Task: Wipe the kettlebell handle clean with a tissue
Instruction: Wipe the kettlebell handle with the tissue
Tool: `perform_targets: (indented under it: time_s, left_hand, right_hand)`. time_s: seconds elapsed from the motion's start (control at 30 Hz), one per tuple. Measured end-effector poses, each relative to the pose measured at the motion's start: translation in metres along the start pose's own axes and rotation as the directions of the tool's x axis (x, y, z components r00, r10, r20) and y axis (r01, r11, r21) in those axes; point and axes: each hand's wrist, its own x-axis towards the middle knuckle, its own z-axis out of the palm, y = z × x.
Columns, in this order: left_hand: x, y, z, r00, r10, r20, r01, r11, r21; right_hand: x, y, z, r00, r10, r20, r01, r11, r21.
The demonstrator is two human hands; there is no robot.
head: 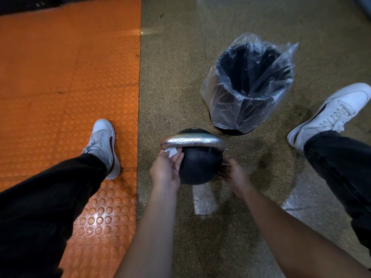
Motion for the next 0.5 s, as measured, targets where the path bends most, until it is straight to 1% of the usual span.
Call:
perform_targets:
  time_s: [0.1, 0.23, 0.37, 0.5]
  left_hand:
    - [0.0003, 0.0015, -0.0012, 0.998, 0.052, 0.018, -0.052, 0.998, 0.017]
    - [0.0017, -0.0017, -0.0062, 1.000, 0.014, -0.024, -0.013, 0.999, 0.039]
    - [-0.0058, -0.0046, -0.0050, 0.998, 0.063, 0.027, -0.062, 0.998, -0.018]
    - [-0.0019, -0.0054, -0.0043, 0.999, 0.053, -0.002, -0.053, 0.999, -0.002]
  right_hand:
    - [-0.0001, 0.0005, -0.0008, 1.000, -0.003, -0.001, 0.003, 1.000, -0.011]
    - [-0.0045, -0.0036, 0.0012, 1.000, -0.002, 0.007, 0.001, 1.000, 0.011]
    - [-0.0031, -0.0012, 0.0011, 1.000, 0.009, 0.004, -0.009, 1.000, 0.004]
    - [-0.0030, -0.0004, 0.0017, 1.000, 0.016, 0.002, -0.016, 1.000, 0.015]
